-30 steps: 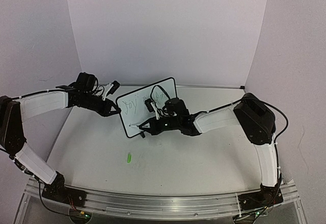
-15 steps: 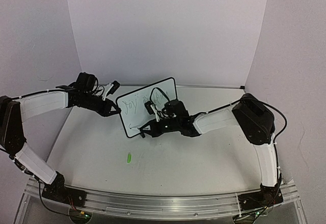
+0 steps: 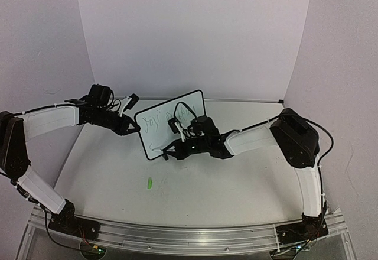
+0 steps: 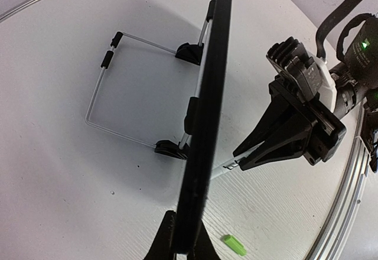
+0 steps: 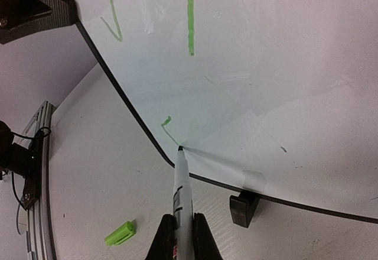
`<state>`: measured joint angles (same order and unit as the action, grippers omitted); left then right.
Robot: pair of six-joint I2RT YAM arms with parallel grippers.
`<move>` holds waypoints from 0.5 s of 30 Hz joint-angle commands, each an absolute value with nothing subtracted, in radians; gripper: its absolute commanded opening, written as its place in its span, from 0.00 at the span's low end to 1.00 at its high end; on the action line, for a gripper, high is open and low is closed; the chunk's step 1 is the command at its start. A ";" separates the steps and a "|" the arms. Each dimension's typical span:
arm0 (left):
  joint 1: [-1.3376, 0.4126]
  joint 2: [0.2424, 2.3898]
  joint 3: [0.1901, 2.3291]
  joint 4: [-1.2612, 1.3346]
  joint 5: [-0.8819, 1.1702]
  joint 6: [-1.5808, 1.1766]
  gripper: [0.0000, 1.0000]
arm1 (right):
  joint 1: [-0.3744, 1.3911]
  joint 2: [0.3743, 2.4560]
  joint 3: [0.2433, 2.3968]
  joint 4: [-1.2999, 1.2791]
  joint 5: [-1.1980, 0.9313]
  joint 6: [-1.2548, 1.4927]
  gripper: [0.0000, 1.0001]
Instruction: Write a sentence on the whiteboard
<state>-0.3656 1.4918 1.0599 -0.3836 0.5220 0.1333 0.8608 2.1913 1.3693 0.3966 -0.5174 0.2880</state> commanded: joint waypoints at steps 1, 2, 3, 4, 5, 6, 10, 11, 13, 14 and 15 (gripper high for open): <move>-0.365 1.495 1.094 -0.384 0.494 0.150 0.00 | 0.858 2.106 1.381 0.418 -0.472 0.270 0.00; -0.365 1.495 1.095 -0.385 0.493 0.151 0.00 | 0.858 2.102 1.382 0.419 -0.472 0.268 0.00; -0.365 1.495 1.094 -0.385 0.493 0.150 0.00 | 0.858 2.099 1.383 0.419 -0.472 0.268 0.00; -0.365 1.494 1.094 -0.385 0.494 0.150 0.00 | 0.859 2.096 1.385 0.420 -0.471 0.267 0.00; -0.365 1.494 1.095 -0.385 0.494 0.149 0.00 | 0.859 2.094 1.387 0.420 -0.471 0.267 0.00; -0.365 1.494 1.095 -0.384 0.494 0.149 0.00 | 0.858 2.094 1.389 0.420 -0.473 0.267 0.00; -0.365 1.494 1.095 -0.385 0.495 0.149 0.00 | 0.858 2.106 1.401 0.420 -0.483 0.271 0.00; -0.365 1.493 1.095 -0.385 0.494 0.149 0.00 | 0.858 2.110 1.403 0.420 -0.485 0.273 0.00; -0.365 1.493 1.095 -0.385 0.495 0.150 0.00 | 0.858 2.118 1.403 0.420 -0.489 0.275 0.00; -0.365 1.493 1.096 -0.385 0.495 0.149 0.00 | 0.858 2.122 1.401 0.420 -0.491 0.278 0.00; -0.365 1.493 1.095 -0.385 0.495 0.149 0.00 | 0.858 2.124 1.397 0.420 -0.491 0.279 0.00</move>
